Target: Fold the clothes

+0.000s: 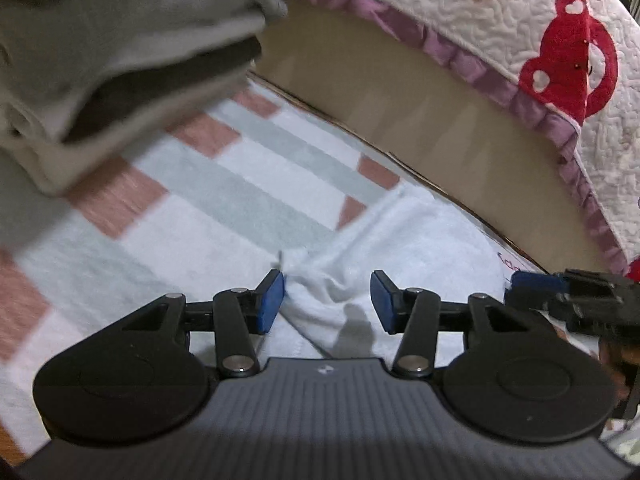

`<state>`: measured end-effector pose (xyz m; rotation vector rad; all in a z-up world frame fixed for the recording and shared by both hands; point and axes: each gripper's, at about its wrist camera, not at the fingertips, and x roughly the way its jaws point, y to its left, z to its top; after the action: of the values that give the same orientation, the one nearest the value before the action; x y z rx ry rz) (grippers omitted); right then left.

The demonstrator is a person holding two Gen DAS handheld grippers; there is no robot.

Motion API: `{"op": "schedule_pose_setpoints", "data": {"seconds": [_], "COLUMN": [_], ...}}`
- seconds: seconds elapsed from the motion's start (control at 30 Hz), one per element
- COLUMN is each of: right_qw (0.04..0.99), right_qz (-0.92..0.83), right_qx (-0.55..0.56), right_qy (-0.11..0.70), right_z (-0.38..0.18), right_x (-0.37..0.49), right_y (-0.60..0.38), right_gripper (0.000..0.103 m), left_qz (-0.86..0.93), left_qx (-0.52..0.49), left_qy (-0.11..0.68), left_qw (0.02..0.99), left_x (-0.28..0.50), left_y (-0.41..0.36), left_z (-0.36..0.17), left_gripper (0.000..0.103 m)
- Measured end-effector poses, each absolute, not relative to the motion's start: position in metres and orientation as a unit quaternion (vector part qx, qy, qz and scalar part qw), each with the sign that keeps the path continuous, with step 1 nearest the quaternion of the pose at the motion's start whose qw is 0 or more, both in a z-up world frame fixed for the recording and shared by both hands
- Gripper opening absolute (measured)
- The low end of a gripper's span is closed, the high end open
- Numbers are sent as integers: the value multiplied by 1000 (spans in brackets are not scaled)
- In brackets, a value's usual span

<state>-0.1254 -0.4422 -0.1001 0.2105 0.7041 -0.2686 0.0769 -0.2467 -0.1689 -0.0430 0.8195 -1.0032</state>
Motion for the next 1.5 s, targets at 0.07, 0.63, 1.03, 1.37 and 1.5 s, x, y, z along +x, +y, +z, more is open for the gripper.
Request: {"op": "schedule_pose_setpoints", "data": {"seconds": [0.07,0.63,1.03,1.37,1.5], "right_qw": [929,930,874,888,874], "right_qz": [-86,-34,159,51,-55], "right_qx": [83,10,170,237,329], "right_qy": [350,365,426,391,354], "right_z": [-100,-109,-132,-125,-140], "right_x": [-123,-103,-95,-153,-171], "right_y": [-425,-399,-359,-413,-462], "right_gripper": [44,51,10,48,56], "left_qz": [-474,-448,-430,-420,-440], "left_qx": [-17,49,61,26,-18], "left_qy": [382,388,391,390,444], "left_qw": [793,804,812,819,781], "left_x": [77,50,58,54,56], "left_y": [-251,-255,-251,-247,-249], "left_z": [-172,-173,-166,-149,-156], "left_gripper": [45,13,20,19,20]}}
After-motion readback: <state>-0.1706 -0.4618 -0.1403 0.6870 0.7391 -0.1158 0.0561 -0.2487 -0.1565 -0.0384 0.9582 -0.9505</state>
